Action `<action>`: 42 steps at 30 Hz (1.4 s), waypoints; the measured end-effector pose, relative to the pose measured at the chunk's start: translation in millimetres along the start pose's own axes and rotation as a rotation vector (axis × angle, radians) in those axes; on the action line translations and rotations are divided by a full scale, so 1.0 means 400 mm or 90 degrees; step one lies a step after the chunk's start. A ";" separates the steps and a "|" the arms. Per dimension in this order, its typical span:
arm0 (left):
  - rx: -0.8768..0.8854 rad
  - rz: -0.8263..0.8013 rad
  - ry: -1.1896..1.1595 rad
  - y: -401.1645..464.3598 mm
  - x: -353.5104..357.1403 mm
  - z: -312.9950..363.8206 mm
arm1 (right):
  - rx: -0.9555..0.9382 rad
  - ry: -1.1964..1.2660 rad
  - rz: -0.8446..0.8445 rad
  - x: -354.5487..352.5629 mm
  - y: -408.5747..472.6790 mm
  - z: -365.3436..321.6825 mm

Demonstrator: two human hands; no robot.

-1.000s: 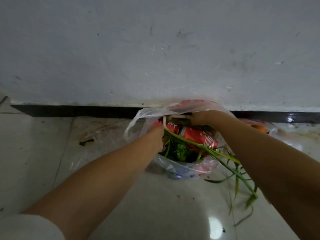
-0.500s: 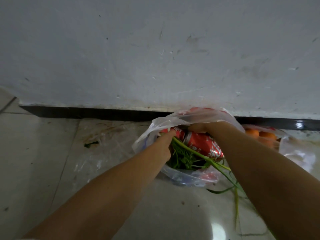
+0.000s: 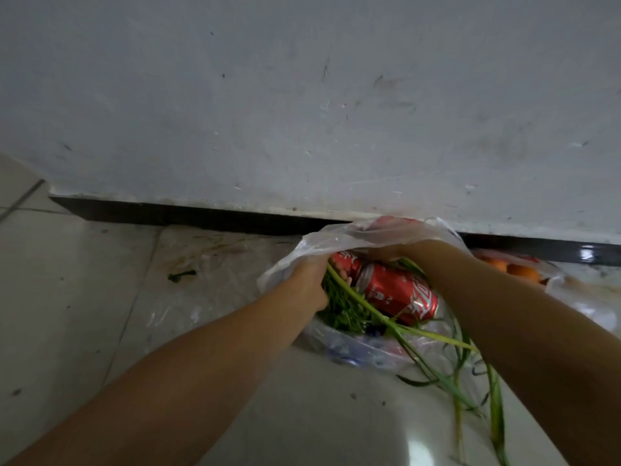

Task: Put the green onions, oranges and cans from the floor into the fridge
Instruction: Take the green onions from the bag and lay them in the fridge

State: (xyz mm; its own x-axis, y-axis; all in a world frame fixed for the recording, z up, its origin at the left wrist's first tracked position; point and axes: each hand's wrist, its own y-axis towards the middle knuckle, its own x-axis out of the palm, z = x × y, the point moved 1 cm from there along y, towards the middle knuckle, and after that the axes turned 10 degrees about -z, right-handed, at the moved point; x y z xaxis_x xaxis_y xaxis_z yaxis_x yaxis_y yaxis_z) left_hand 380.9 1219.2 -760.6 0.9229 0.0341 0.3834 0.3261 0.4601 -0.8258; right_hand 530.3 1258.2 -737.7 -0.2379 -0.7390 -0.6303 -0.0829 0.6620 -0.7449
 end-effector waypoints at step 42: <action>0.059 -0.380 0.642 -1.612 0.953 0.127 | 0.319 1.000 0.509 -0.315 -2.036 -0.048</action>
State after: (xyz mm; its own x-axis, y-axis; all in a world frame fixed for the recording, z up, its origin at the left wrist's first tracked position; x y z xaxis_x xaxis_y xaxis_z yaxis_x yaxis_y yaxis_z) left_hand 512.2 980.5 -61.0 0.3864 -0.9075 0.1648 0.7844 0.2293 -0.5763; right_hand 609.1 814.7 -47.4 -0.6766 0.6804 -0.2816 0.6858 0.4430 -0.5774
